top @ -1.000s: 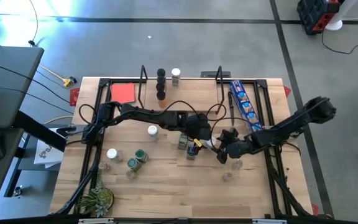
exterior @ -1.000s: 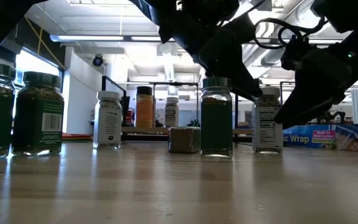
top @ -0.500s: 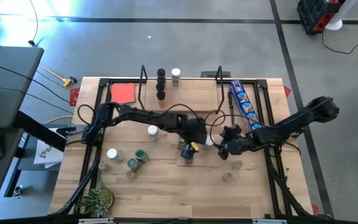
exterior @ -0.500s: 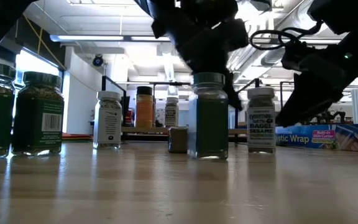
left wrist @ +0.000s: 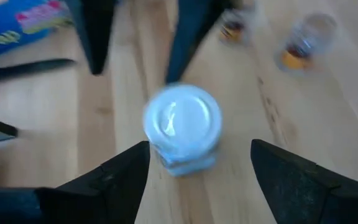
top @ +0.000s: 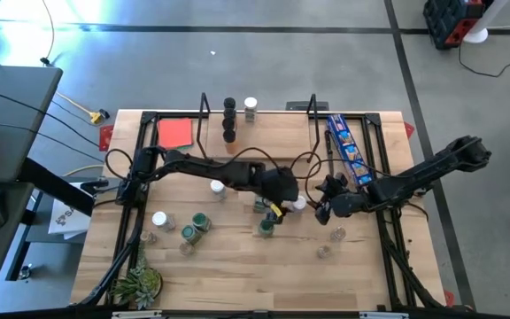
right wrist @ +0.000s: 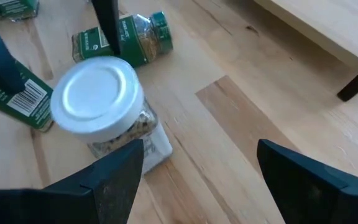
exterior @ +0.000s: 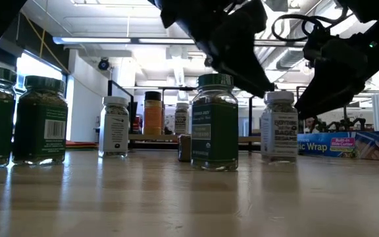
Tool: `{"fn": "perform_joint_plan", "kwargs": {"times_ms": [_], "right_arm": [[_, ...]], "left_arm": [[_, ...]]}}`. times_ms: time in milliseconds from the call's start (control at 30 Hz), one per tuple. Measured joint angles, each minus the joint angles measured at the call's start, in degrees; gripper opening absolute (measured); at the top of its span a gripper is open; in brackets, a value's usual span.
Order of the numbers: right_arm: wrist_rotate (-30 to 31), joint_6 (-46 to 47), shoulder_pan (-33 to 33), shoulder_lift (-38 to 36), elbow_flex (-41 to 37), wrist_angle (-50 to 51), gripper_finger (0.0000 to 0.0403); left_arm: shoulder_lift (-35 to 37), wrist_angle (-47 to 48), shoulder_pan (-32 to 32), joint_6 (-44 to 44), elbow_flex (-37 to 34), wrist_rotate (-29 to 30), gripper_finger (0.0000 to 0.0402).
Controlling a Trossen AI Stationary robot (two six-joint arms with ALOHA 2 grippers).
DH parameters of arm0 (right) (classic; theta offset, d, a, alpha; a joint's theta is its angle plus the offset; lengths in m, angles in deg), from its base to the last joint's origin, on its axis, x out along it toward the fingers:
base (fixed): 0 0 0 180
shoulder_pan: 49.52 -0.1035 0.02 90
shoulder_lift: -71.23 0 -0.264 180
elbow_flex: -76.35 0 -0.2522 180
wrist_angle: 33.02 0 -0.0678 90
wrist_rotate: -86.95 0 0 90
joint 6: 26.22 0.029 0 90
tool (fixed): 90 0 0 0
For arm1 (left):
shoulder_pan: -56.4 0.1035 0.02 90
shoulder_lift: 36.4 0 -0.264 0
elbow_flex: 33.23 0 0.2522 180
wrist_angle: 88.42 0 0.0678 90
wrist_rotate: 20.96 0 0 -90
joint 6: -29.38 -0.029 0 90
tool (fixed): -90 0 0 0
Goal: Shelf spices
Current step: Put the white seasoning bottle on the shelf aligned with the other white seasoning bottles
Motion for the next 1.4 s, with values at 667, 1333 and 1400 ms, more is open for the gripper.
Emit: {"fn": "perform_joint_plan", "kwargs": {"times_ms": [667, 1333, 1400], "right_arm": [[0.1, 0.0, 0.0, 0.1, 0.0, -0.1, 0.0307], [0.7, 0.0, 0.0, 0.1, 0.0, 0.0, 0.0307], [0.7, 0.0, 0.0, 0.1, 0.0, 0.0, 0.0307]], "left_arm": [[-4.0, -9.6, -2.2, 7.2, 0.0, 8.7, 0.0263], [8.1, 8.3, 2.6, -0.2, 0.0, 10.9, 0.0195], [10.9, 12.1, 4.7, -2.8, 0.0, 10.6, 0.0195]]}}
